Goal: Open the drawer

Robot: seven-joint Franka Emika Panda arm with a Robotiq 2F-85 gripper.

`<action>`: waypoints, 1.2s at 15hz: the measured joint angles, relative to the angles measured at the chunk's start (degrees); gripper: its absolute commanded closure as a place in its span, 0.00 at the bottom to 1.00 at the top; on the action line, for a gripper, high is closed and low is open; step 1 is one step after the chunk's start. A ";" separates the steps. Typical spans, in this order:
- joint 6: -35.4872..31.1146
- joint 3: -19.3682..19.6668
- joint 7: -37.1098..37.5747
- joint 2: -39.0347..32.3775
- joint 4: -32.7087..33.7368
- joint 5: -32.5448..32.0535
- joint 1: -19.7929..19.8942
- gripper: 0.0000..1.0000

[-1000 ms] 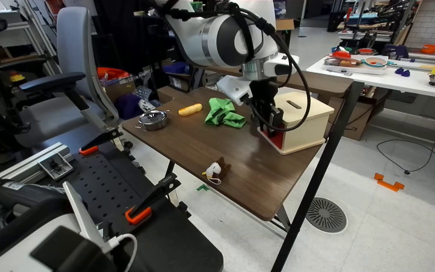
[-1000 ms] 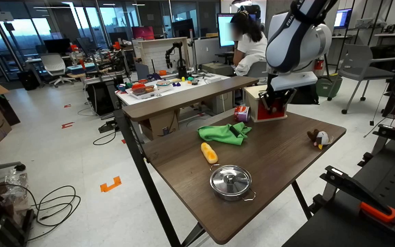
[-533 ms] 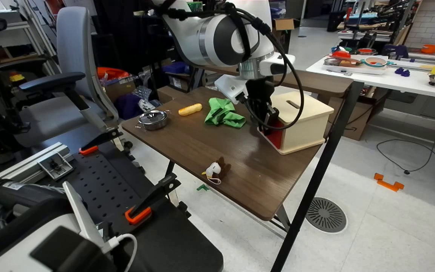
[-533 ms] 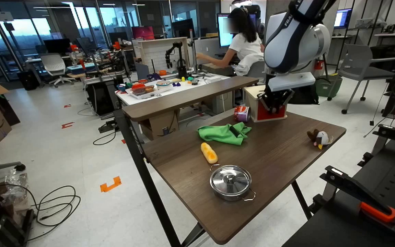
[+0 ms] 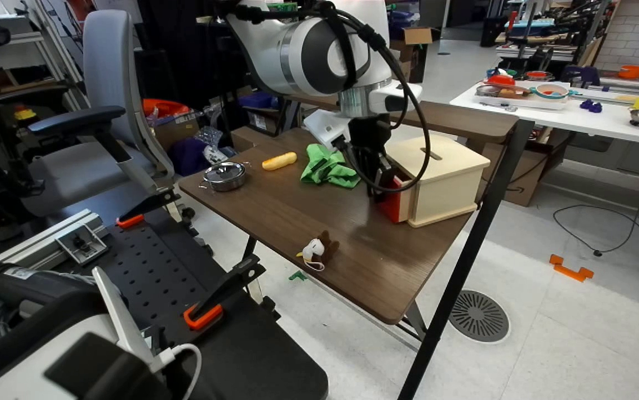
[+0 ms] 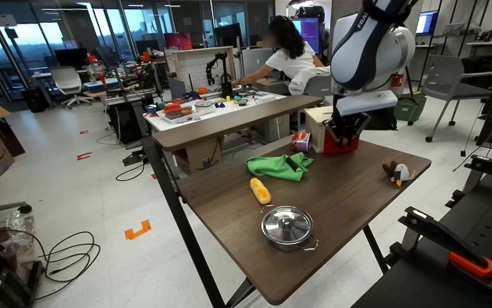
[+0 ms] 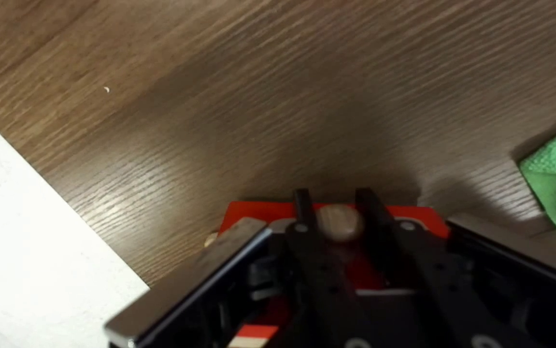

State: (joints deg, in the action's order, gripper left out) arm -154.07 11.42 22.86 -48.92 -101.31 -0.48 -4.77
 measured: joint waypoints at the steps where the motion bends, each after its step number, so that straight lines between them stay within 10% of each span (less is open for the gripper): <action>1: 0.15 -0.10 0.00 0.46 -0.74 0.00 -0.10 0.93; 12: 2.42 -1.88 0.94 4.76 -7.49 0.12 -0.41 0.93; 13: 2.72 -2.09 1.25 5.24 -8.11 0.14 -0.41 0.50; 18: 4.51 -4.68 1.63 5.90 -10.00 1.21 -0.52 0.19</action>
State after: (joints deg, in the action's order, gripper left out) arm -149.56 6.73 24.49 -43.02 -111.31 0.73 -5.29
